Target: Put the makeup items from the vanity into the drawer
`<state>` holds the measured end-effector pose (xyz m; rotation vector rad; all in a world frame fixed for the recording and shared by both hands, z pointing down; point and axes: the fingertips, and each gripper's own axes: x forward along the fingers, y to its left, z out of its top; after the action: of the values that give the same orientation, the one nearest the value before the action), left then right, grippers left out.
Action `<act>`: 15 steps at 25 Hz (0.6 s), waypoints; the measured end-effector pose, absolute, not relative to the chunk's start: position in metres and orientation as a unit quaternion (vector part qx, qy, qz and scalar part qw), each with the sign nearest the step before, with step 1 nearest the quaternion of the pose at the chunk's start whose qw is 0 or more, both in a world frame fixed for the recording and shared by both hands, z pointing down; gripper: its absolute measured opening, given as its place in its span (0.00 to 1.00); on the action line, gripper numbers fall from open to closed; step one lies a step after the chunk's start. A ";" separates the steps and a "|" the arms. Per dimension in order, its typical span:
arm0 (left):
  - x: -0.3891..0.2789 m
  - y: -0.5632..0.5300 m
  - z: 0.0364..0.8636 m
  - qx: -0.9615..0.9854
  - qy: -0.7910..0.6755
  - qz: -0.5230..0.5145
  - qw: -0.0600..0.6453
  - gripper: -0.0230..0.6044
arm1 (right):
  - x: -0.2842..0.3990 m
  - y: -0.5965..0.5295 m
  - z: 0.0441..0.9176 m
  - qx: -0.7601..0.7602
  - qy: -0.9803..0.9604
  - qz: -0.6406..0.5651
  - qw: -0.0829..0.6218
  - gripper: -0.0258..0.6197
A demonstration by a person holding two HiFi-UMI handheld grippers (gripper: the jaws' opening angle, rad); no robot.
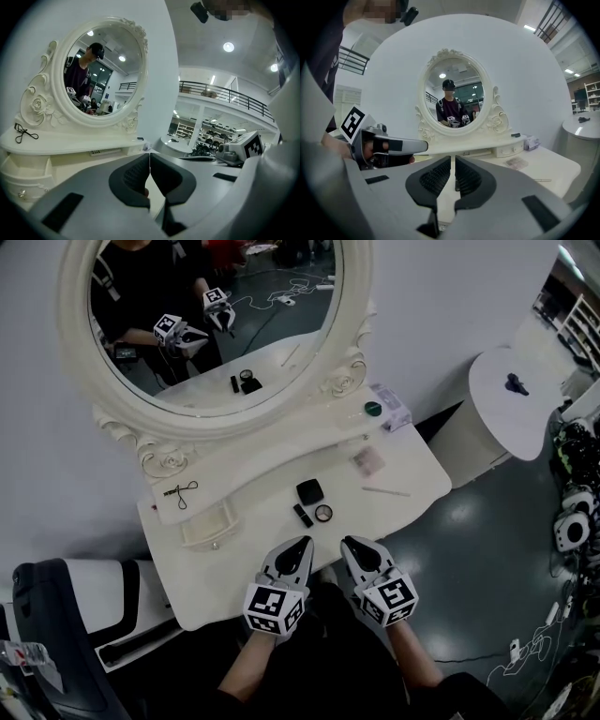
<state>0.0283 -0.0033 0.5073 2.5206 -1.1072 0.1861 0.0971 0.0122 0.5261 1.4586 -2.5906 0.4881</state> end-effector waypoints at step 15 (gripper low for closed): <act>0.041 -0.049 0.524 0.875 -0.431 0.080 0.206 0.06 | 0.115 -0.037 0.545 0.438 -0.877 0.183 0.070 0.08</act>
<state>0.0405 -0.0495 0.5242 2.4379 -1.2023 0.2226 0.1146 -0.0372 0.5451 1.3167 -2.6393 0.5512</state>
